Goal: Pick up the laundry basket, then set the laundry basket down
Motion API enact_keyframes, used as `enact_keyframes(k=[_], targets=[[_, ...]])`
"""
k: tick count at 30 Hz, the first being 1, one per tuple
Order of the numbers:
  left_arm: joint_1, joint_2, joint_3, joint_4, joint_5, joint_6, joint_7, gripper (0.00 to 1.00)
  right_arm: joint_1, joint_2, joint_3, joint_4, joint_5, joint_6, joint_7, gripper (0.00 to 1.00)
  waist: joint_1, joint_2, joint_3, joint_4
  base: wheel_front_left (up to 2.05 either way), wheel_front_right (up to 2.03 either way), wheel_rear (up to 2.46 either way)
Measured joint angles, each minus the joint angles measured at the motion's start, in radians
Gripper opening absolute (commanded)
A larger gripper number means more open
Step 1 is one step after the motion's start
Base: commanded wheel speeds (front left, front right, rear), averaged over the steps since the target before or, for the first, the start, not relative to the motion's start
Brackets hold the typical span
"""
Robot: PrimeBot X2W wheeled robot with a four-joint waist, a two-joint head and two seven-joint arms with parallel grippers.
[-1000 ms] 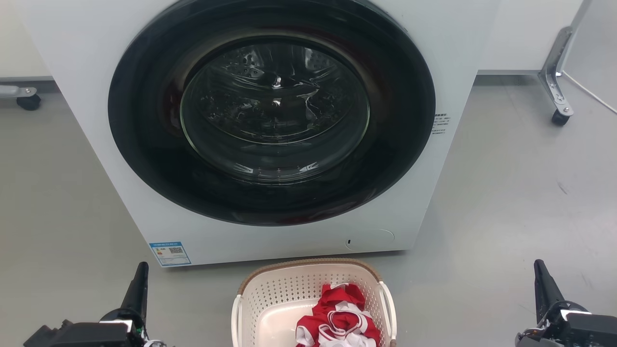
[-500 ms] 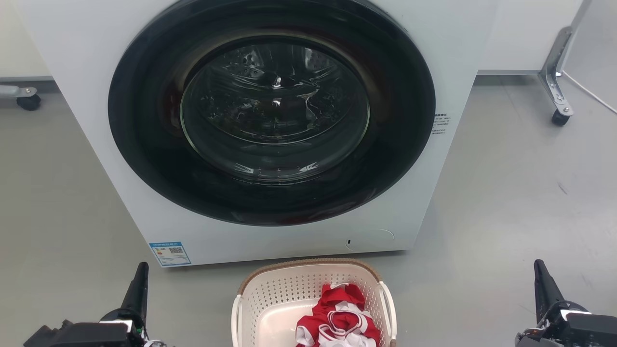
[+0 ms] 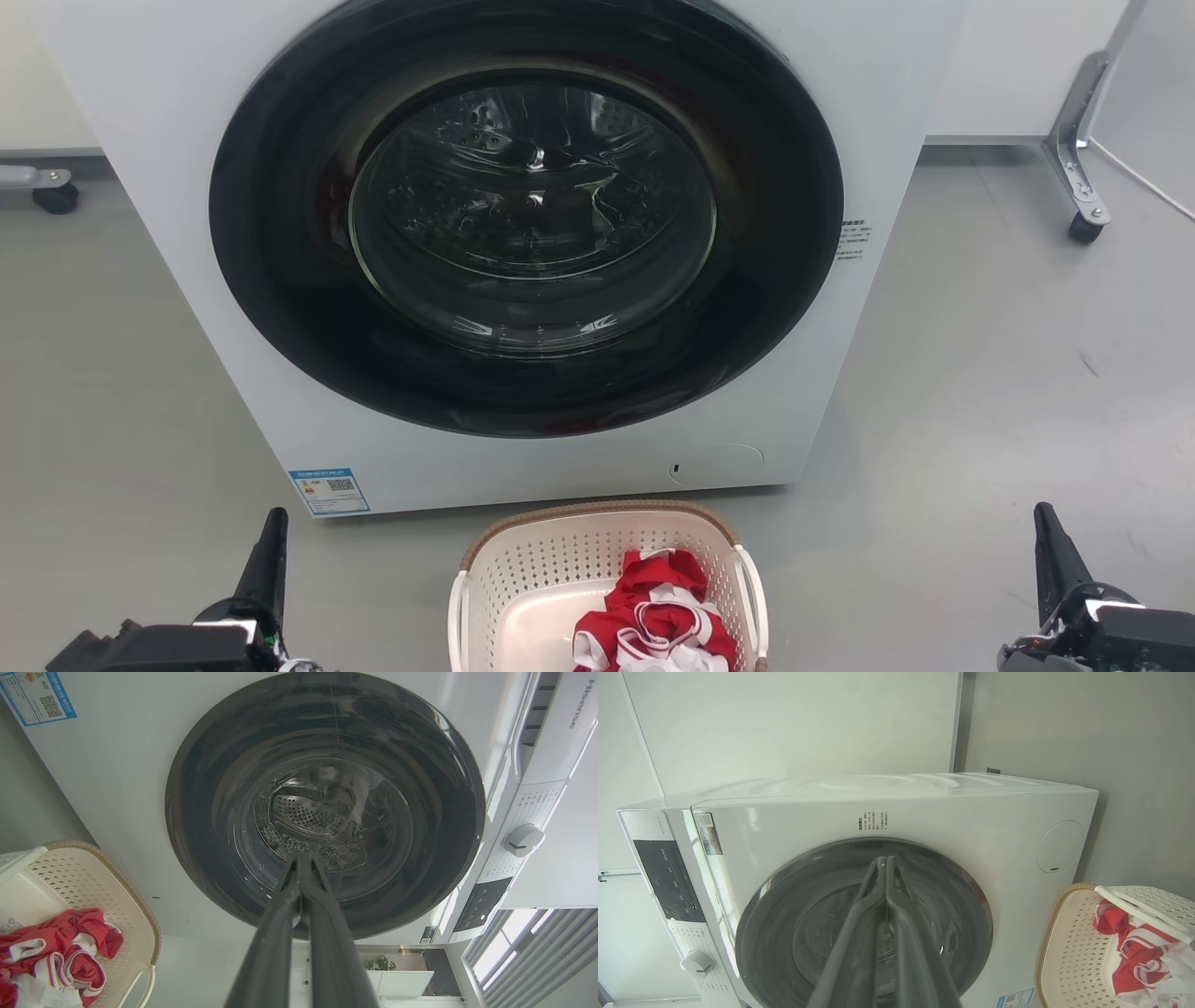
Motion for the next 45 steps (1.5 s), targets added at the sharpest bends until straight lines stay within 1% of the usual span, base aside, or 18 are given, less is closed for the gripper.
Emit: enact_keyframes(k=[45], targets=[[0.0,0.0,0.0,0.001,0.0,0.0,0.0,0.0,0.0,0.0,0.0,0.0,0.001,0.0,0.0,0.0,0.0,0.0,0.0,0.0,0.0,0.0,0.0]])
